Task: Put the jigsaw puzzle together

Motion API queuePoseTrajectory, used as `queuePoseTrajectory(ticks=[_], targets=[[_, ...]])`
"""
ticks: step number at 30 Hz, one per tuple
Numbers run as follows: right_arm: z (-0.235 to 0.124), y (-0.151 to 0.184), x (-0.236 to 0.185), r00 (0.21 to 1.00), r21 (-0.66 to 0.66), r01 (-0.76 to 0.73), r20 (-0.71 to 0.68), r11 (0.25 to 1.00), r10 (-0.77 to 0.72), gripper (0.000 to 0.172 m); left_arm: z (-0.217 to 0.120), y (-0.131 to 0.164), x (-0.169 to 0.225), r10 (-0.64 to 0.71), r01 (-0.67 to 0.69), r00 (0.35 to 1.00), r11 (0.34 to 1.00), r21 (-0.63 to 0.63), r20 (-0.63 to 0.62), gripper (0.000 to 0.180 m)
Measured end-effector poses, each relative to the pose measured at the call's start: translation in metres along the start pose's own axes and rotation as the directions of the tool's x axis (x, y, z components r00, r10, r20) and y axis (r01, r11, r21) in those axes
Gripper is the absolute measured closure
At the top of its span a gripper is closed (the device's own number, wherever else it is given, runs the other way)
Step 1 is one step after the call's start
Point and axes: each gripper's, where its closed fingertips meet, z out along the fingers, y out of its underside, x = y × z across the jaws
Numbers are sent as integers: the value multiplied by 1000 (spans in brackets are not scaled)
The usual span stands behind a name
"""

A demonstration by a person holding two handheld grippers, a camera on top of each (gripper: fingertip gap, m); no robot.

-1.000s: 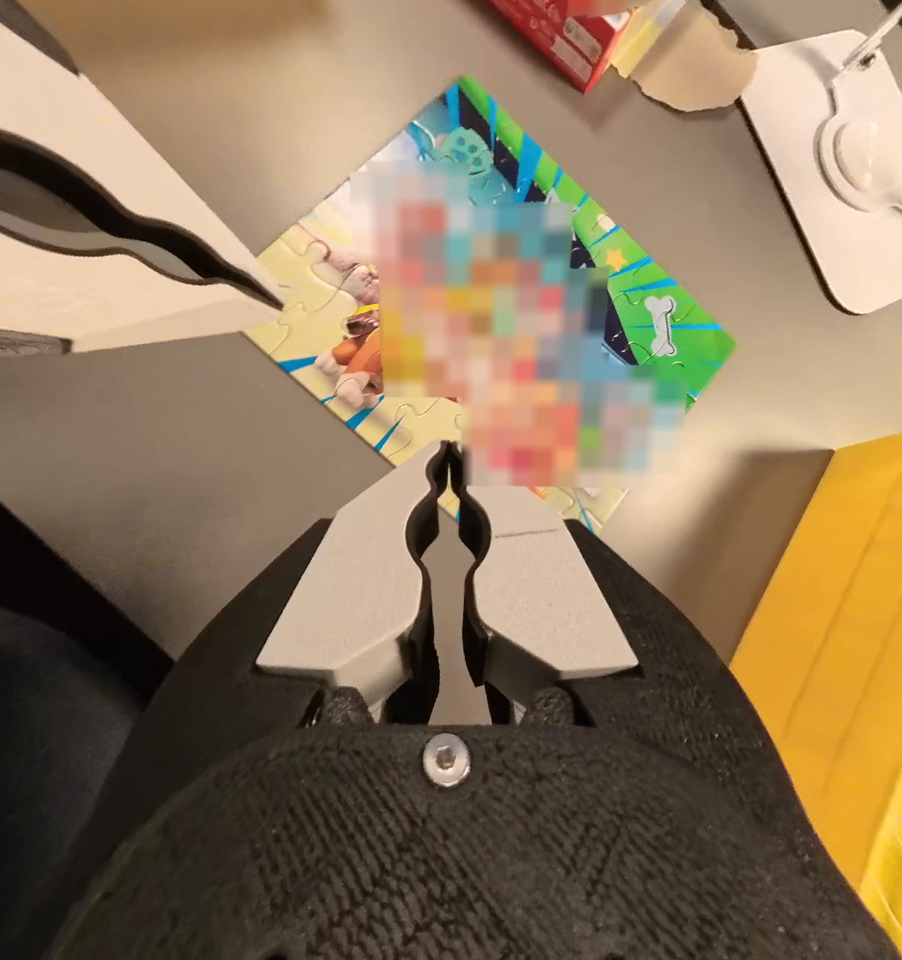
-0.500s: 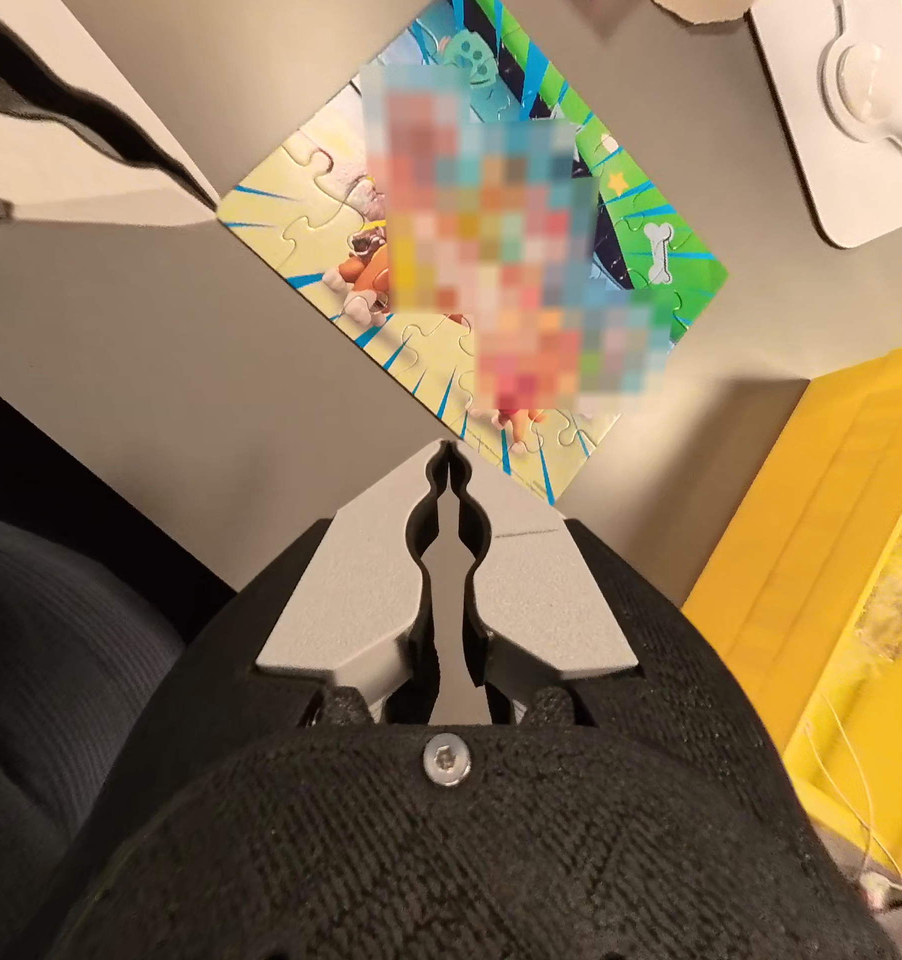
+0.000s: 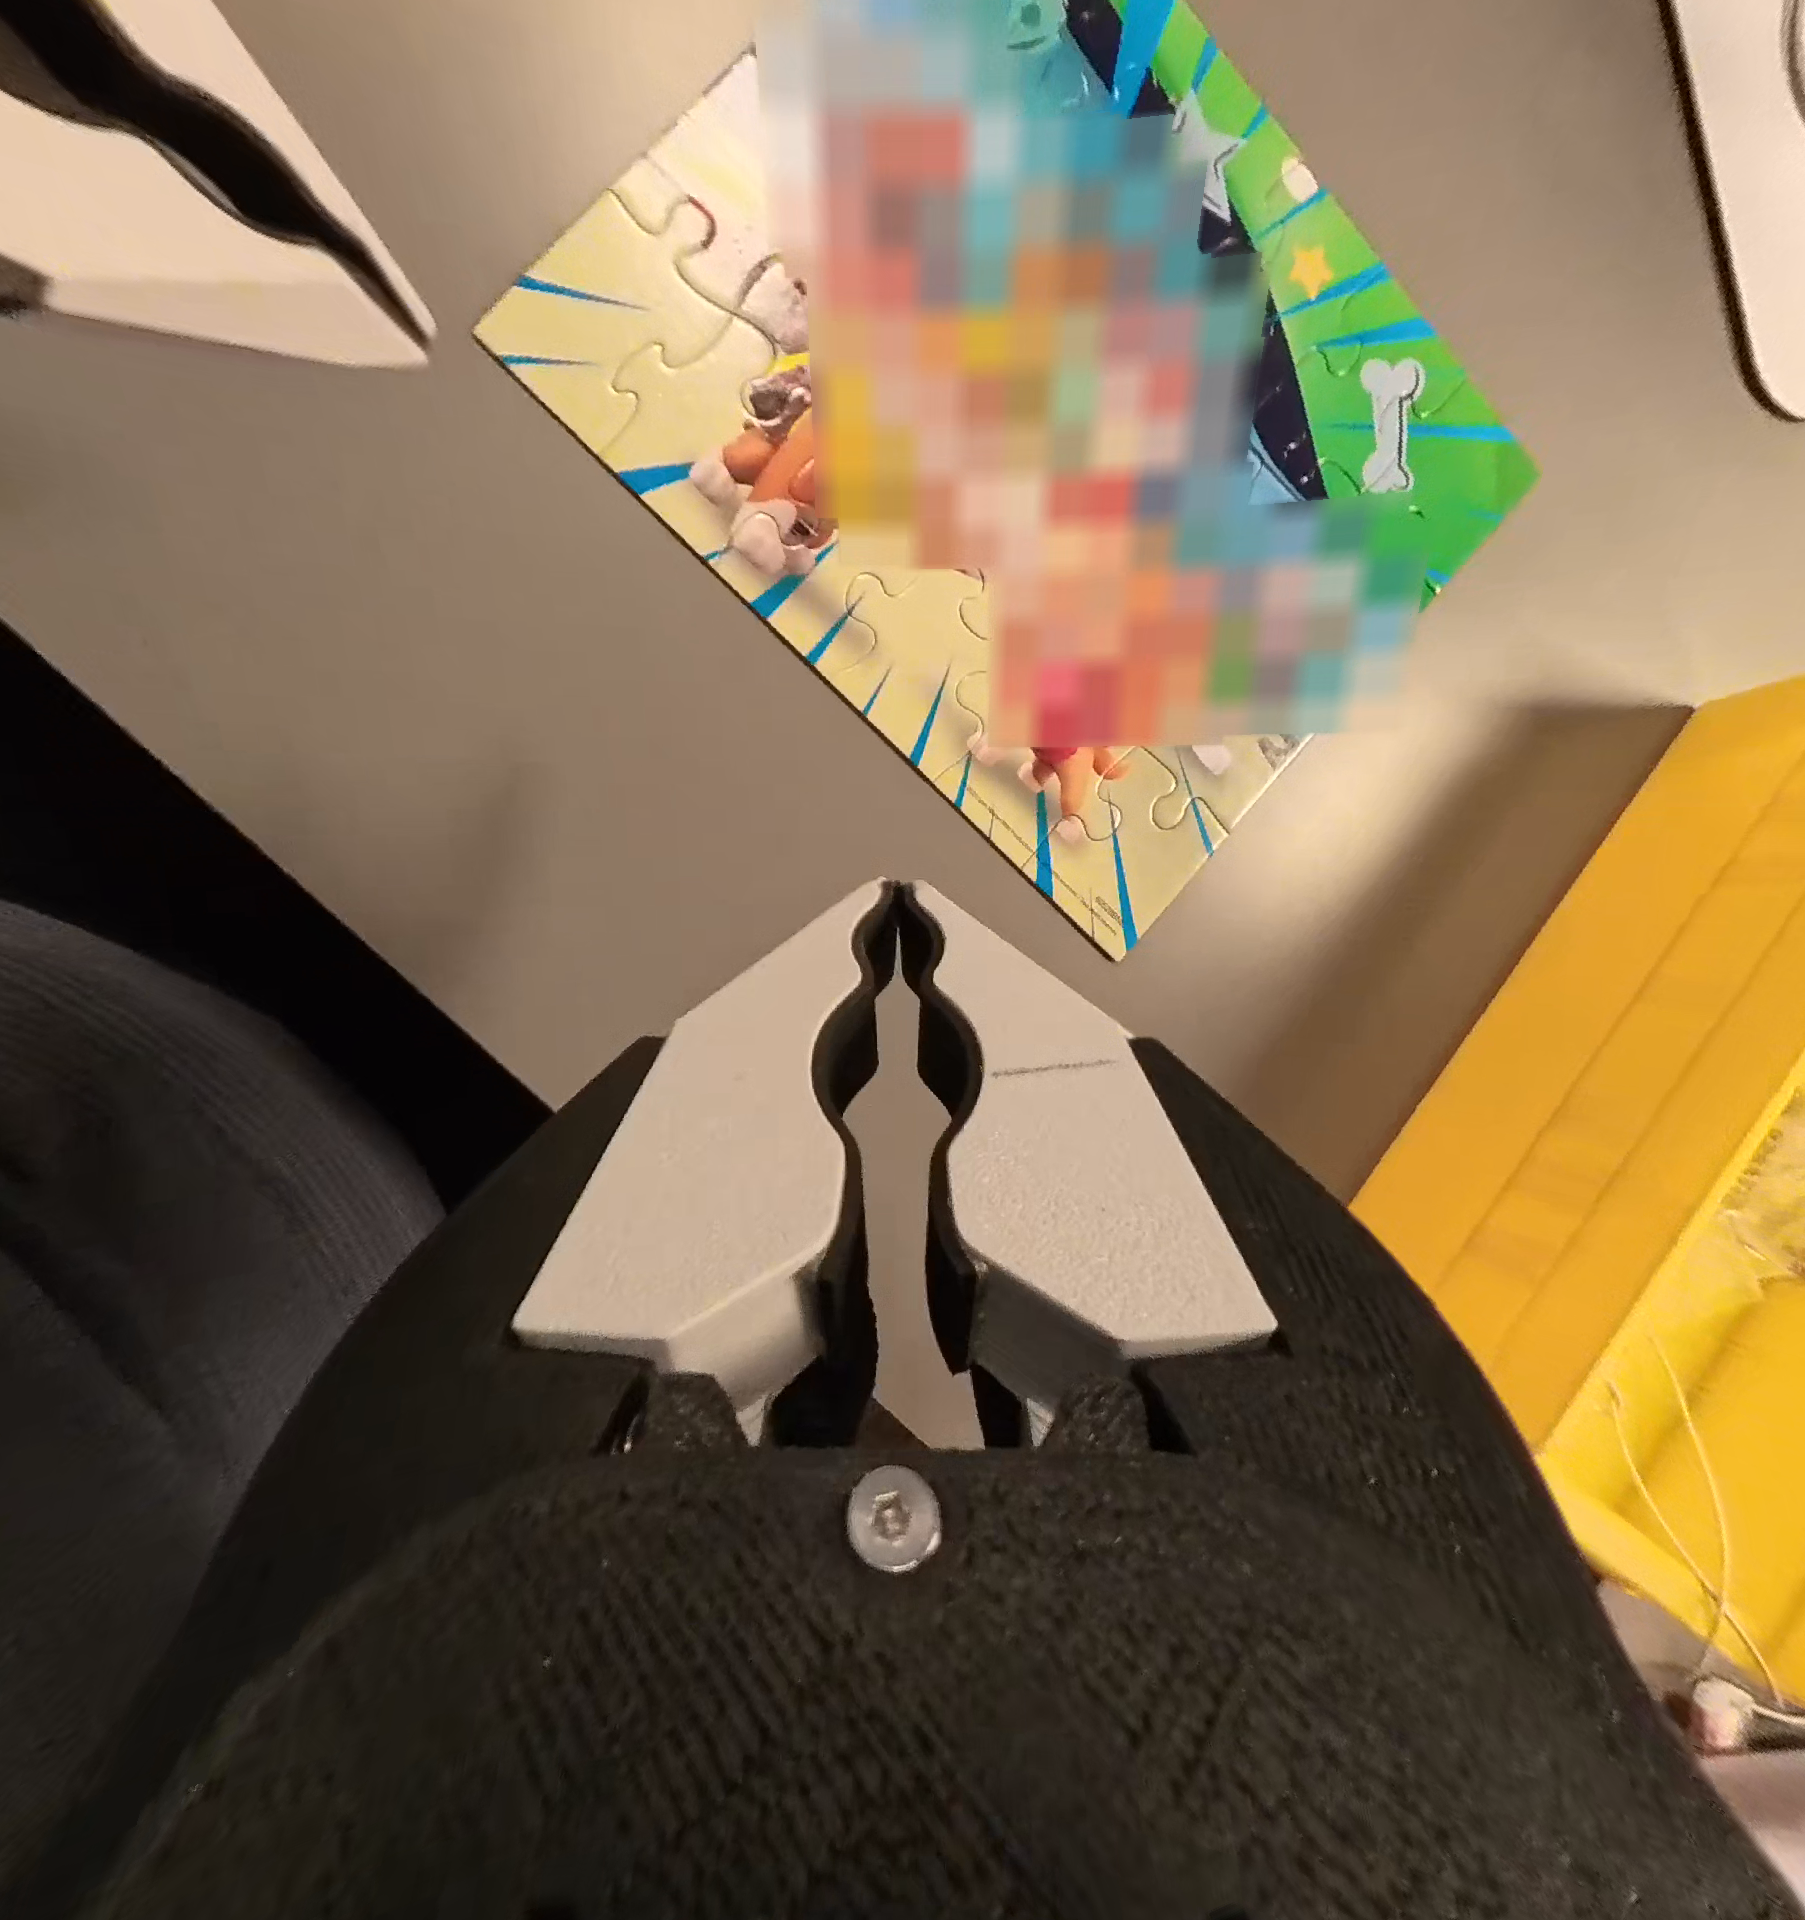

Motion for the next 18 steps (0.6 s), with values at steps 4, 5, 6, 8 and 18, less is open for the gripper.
queuePoseTrajectory(ticks=[4,5,6,8,18], targets=[[-8,-8,-5,1000,33,16,12,999,-16,172,-5,0,0,-2,2,1000,1000,7,11,180],[-8,-10,-7,1000,35,20,17,999,-20,172,-6,-1,-1,-5,5,1000,1000,9,16,180],[-8,-11,-9,999,35,25,22,999,-26,172,-8,-1,-2,-8,7,1000,1000,14,22,180],[-6,-12,-13,999,34,36,32,999,-37,172,-10,-1,-3,-9,8,999,1000,16,36,180],[-3,-36,-26,992,117,97,65,988,-105,172,-27,-1,-24,-40,31,986,998,63,159,180]])
